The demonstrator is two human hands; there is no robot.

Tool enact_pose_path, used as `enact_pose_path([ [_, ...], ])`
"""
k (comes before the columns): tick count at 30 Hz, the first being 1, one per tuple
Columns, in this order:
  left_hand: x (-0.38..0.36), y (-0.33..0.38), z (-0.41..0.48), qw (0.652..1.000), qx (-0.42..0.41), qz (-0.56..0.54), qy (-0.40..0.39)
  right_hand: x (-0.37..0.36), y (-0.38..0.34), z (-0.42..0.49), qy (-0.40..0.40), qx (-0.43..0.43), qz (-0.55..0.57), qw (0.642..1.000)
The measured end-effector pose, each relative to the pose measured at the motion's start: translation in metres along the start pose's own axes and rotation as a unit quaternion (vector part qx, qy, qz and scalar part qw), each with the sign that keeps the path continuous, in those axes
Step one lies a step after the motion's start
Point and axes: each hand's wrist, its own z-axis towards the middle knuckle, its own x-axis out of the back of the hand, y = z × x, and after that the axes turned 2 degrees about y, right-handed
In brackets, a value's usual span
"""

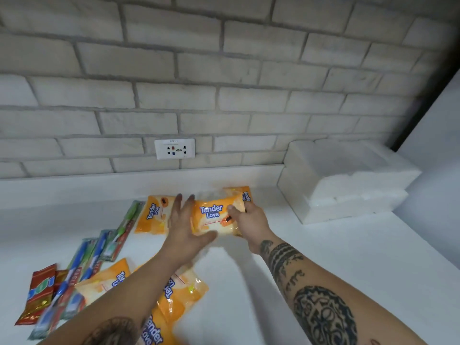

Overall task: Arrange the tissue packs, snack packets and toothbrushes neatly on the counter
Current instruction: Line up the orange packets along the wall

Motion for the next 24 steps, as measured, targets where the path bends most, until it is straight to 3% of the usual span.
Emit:
enact_pose_path([
  [1, 0.003, 0.009, 0.001, 0.988, 0.078, -0.134, -0.005, 0.001, -0.003, -0.003, 0.009, -0.011, 0.044, 0.999],
  [3, 0.003, 0.018, 0.003, 0.914, 0.172, -0.368, -0.011, 0.0, -0.003, -0.012, 0.015, -0.025, 0.098, 0.995],
  [5, 0.002, 0.025, 0.003, 0.875, 0.191, -0.445, -0.001, 0.0, 0.0, -0.023, 0.001, -0.03, 0.12, 0.992],
  [8, 0.001, 0.023, 0.0, 0.891, 0.187, -0.412, 0.03, 0.007, 0.006, -0.04, -0.027, -0.043, 0.148, 0.988],
  [12, 0.003, 0.013, 0.0, 0.925, 0.164, -0.342, 0.016, 0.018, 0.017, -0.043, -0.043, -0.065, 0.134, 0.988],
  [14, 0.002, 0.011, 0.002, 0.915, 0.174, -0.362, 0.014, 0.017, 0.022, -0.037, -0.049, -0.066, 0.097, 0.992],
  [18, -0.005, 0.011, 0.006, 0.86, 0.237, -0.453, -0.022, 0.012, 0.033, -0.026, -0.007, -0.072, 0.105, 0.992],
  [21, -0.016, 0.011, 0.004, 0.868, 0.258, -0.423, -0.032, 0.009, 0.043, -0.018, 0.0, -0.07, 0.1, 0.992],
  [24, -0.021, 0.002, 0.007, 0.878, 0.269, -0.396, 0.015, 0.007, 0.049, -0.011, -0.04, -0.074, 0.091, 0.992],
])
